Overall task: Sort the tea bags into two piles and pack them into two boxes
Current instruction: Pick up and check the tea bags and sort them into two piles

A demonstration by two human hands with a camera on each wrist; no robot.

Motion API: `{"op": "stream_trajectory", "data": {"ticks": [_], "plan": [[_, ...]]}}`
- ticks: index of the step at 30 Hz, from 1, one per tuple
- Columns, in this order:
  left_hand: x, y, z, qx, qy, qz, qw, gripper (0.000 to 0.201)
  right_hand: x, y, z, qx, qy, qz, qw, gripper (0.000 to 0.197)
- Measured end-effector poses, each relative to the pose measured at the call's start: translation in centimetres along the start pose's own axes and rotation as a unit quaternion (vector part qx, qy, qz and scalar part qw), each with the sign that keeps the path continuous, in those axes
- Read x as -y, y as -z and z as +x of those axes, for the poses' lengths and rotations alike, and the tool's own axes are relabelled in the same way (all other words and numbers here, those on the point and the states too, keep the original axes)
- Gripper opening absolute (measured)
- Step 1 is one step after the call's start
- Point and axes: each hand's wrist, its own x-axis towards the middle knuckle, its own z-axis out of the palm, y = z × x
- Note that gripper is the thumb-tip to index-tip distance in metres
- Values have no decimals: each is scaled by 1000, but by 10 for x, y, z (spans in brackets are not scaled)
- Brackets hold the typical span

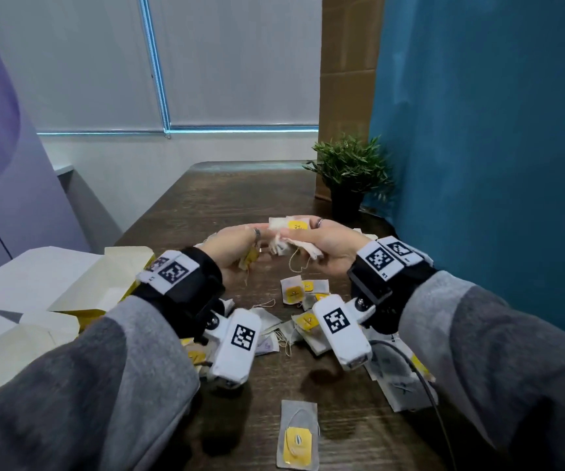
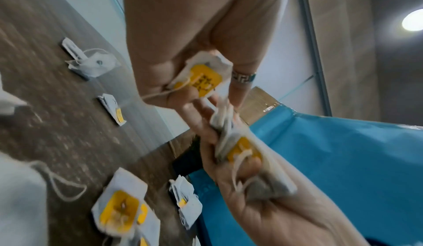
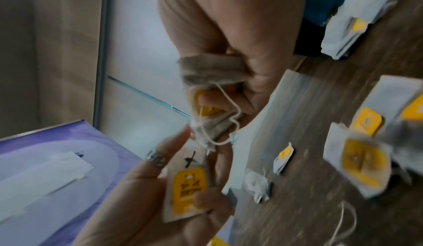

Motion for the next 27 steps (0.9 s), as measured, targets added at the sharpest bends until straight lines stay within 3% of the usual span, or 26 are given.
{"op": "stream_trajectory", "data": {"ticks": [3,6,8,11,15,20,23,25,27], "plan": [[-15,19,16,-39,38,11,998,15,11,21,21,-41,31,-113,992,16],[-23,48,37,-130,35,149,980,22,21,52,40,-108,64,-332,935,26],[-21,70,54,-180,25,234,955,31,23,74,50,-126,60,-409,902,28],[-10,90,70,-175,42,354,918,40,20,97,62,-125,8,-533,837,39],[-2,99,79,-164,59,430,886,47,17,111,75,-144,-41,-651,744,41],[-6,100,81,-175,38,525,832,45,22,114,82,-156,-46,-747,644,42],[-10,93,74,-169,9,580,797,38,26,93,76,-123,-1,-749,652,38],[-12,87,68,-132,12,588,798,32,22,74,71,-56,-7,-715,697,37],[-12,82,58,-67,41,599,797,27,10,55,67,21,-68,-685,726,43]]}}
